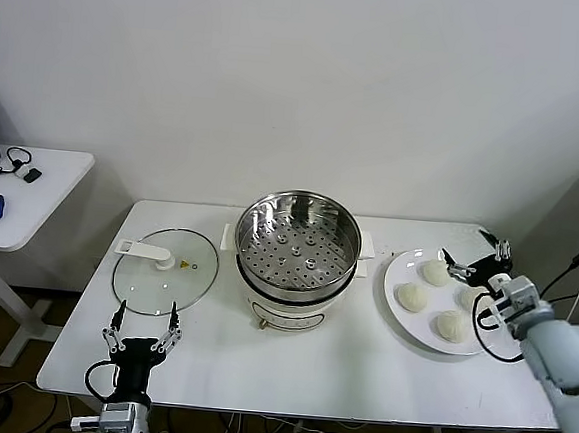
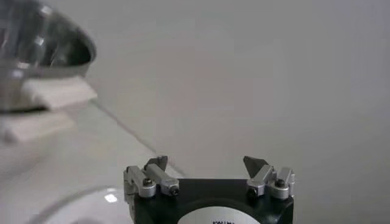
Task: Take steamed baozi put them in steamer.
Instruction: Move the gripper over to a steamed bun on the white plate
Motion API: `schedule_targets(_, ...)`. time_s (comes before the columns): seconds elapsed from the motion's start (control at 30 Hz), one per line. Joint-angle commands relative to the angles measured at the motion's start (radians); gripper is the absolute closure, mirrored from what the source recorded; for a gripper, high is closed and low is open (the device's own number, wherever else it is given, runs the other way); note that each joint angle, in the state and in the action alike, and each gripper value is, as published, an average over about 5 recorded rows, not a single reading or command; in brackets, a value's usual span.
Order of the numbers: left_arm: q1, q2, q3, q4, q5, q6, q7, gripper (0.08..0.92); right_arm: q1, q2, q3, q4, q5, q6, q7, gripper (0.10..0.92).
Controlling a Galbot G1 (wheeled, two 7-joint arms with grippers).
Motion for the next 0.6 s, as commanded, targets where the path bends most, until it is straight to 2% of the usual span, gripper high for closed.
schedule_targets(0.03,0.001,-0.024,0.002,0.008,-0.008,-0.005,-0.005,0.177,0.516,-0.39,-0.55,-0.181,-0.142,0.03,-0.425,0.203)
schedule_targets(0.2,0.002,-0.02,0.009,0.013,-0.013,-0.009,-0.008,0.177,1.008,-0.41,-1.084,-0.266,-0.087,0.086,-0.531,0.203)
schedule_targets(0.37,-0.001,-0.013,0.012,0.018,-0.021,-0.009,-0.009,0.177,1.441,-0.354,-1.561,-0.373,-0.051,0.164,-0.627,0.203)
schedule_targets(0.6,-0.01,-0.009,0.015,0.028,-0.031,-0.008,-0.009,0.177,1.706,-0.234,-1.898,-0.52,0.005,0.268,-0.733,0.203)
